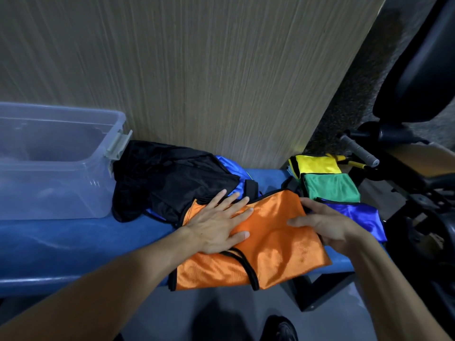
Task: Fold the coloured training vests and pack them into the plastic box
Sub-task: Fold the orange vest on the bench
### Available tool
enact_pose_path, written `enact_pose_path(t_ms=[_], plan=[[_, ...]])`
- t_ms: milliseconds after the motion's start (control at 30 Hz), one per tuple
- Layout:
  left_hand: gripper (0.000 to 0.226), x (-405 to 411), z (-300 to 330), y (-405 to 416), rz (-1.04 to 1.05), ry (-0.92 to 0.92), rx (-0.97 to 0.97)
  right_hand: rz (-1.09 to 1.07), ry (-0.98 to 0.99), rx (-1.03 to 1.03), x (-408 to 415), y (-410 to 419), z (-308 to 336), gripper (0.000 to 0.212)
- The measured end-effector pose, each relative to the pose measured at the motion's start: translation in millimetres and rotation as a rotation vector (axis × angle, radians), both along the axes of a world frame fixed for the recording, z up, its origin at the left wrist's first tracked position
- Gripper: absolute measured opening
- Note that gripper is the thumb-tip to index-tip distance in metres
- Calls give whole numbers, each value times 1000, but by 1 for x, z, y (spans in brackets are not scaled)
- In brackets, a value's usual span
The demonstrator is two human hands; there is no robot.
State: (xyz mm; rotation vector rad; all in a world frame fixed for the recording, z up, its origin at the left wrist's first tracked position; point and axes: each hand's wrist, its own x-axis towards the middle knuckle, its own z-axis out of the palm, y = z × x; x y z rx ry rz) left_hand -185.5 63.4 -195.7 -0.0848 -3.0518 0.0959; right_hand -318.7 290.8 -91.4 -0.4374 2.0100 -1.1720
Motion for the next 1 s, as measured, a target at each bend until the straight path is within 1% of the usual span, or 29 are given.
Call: enact_pose_path(t_ms=[133, 233, 300, 333, 367, 400, 467, 533, 567, 633, 667, 700, 733, 767, 800, 867, 933, 1000], plan=[[61, 2, 18, -4, -49, 59, -39, -12, 20, -83, 13, -4, 8, 51], [39, 14, 31, -7, -109, 138, -23, 8, 96, -107, 30, -19, 13, 44], [28, 30, 39, -9, -57, 137, 39, 1, 209, -86, 45, -34, 13, 35], [28, 38, 41, -12, 6, 120, 72, 11, 294, -72, 55, -42, 14, 31], [28, 44, 41, -19, 67, 106, 119, 33, 387, -52, 61, -51, 11, 33], [28, 49, 41, -26, 120, 103, 205, 69, 476, -15, 71, -61, 9, 34], [25, 55, 38, -41, 190, 168, 409, 169, 641, 59, 93, -82, 2, 23], [20, 57, 31, -53, 284, 221, 638, 260, 754, 68, 118, -103, -8, 32], [22, 56, 31, -55, 347, 237, 806, 302, 792, 75, 128, -112, -15, 37], [36, 55, 37, -53, 497, 264, 1267, 369, 837, 129, 142, -124, -30, 42], [39, 54, 39, -52, 574, 232, 1458, 396, 855, 163, 146, -127, -36, 45], [37, 54, 40, -53, 610, 192, 1570, 427, 862, 176, 148, -128, -42, 50], [31, 55, 42, -53, 615, 166, 1605, 456, 848, 156, 148, -128, -46, 56], [24, 57, 42, -53, 603, 135, 1570, 474, 817, 115, 148, -127, -49, 60], [16, 61, 42, -52, 582, 123, 1491, 485, 780, 73, 145, -124, -51, 62], [21, 62, 36, -51, 516, 136, 1374, 518, 734, 19, 140, -117, -53, 58], [13, 60, 32, -52, 464, 187, 1368, 571, 725, -36, 137, -108, -55, 62], [20, 59, 28, -53, 451, 257, 1334, 636, 761, -88, 134, -98, -59, 69]])
